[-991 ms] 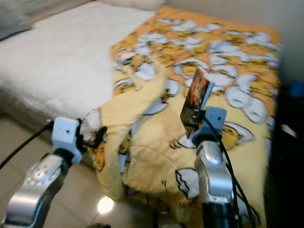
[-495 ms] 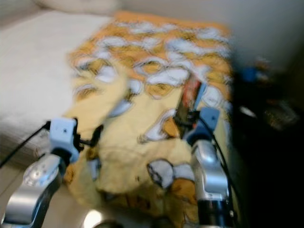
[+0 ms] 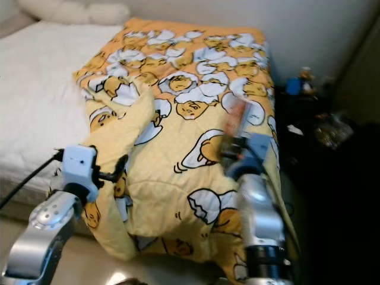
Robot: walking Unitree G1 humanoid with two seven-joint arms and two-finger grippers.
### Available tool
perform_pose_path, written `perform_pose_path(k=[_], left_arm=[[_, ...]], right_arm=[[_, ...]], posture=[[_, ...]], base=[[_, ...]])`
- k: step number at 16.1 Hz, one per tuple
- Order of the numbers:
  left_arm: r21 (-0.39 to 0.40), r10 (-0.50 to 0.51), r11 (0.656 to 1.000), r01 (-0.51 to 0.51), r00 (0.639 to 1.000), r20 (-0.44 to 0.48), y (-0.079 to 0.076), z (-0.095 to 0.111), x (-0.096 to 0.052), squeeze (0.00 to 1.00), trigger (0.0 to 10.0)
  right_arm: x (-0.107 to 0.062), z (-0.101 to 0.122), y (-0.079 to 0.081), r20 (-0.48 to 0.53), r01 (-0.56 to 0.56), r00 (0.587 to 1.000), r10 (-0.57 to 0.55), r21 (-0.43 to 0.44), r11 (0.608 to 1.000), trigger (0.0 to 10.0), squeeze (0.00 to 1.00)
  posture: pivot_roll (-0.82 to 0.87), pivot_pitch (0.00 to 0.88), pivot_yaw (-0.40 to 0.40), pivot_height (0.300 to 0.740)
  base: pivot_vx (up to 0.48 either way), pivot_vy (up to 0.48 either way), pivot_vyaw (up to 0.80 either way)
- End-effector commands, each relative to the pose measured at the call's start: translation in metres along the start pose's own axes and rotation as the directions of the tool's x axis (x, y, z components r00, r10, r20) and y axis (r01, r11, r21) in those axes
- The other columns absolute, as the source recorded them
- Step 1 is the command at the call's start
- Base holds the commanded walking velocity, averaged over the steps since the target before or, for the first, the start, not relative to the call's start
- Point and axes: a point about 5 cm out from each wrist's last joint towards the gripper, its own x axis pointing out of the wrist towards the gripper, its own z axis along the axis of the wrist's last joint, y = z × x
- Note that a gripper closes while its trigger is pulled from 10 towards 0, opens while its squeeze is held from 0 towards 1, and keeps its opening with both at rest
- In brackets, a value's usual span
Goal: Clean up the room
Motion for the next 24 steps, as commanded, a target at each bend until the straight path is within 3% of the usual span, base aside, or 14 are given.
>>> perform_pose_path(k=[1,13,24], left_arm=[[0.005,-0.005,1.0,0.005,1.0,0.004,-0.001,0.003,0.002,0.17,10.0],[0.007,0.006,1.0,-0.006,1.0,0.003,0.006,0.003,0.009,0.17,10.0],[0.004,0.032,0.999,-0.032,0.999,0.006,0.011,0.002,0.009,0.18,10.0]], right_arm=[[0.001,0.015,-0.009,0.06,0.031,0.998,-0.03,-0.012,0.999,10.0,0.0],[0.007,0.022,-0.005,0.086,0.015,0.996,-0.013,-0.025,1.0,10.0,0.0],[0.012,0.028,-0.004,0.11,0.007,0.994,-0.004,-0.033,0.999,10.0,0.0]], posture=[[-0.01,0.0,0.025,0.74],[0.0,0.0,0.027,0.74],[0.01,0.0,0.018,0.74]], base=[[0.0,0.375,-0.8],[0.0,0.406,-0.23],[0.0,0.474,0.0]])
